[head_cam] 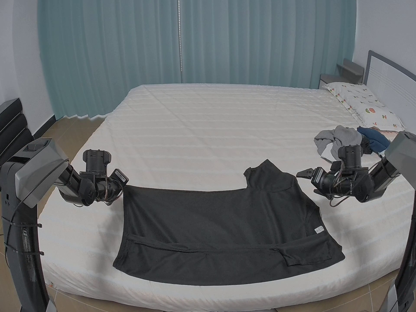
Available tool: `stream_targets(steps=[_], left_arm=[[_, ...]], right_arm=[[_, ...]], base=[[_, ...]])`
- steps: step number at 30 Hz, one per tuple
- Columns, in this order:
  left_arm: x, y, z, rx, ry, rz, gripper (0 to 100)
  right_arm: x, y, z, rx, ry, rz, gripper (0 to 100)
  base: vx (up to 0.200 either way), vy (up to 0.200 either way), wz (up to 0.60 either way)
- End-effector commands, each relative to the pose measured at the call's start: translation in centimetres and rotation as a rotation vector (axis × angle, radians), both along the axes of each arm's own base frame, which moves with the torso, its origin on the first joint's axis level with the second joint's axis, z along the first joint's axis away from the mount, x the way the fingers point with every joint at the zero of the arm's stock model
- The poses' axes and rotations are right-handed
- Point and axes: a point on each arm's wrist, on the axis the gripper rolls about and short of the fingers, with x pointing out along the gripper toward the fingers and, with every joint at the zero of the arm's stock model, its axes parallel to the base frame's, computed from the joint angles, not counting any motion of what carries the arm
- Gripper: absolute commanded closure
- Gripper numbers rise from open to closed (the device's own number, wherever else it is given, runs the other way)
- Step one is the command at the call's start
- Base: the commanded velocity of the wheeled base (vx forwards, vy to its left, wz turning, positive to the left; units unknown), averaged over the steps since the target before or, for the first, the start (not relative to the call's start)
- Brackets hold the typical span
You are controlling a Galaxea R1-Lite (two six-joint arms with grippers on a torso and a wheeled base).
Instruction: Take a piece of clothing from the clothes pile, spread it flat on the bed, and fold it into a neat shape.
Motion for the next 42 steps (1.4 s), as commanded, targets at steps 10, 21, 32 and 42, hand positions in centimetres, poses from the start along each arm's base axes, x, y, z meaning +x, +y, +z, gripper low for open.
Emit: stream_targets(steps=[10,21,32,42], left_arm=[[-0.4,0.7,1.0,0.000,-0.015,0.018,100],[-0.4,0.6,0.7,0.003,-0.009,0.015,100],[-0.4,0.6,0.6,0.003,-0.006,0.015,100],[-0.4,0.6,0.7,0.004,-0.009,0.014,100]], right_arm=[[5.7,2.5,-4.5,-0.086,-0.042,0.006,0],[8.0,2.2,-4.4,-0.102,-0.054,0.008,0],[9.6,2.2,-4.5,-0.097,-0.072,0.013,0],[9.4,1.5,-4.3,-0.094,-0.045,0.014,100]], base=[[0.000,0.000,0.00],[0.000,0.000,0.00],[0.000,0.000,0.00],[0.000,0.000,0.00]])
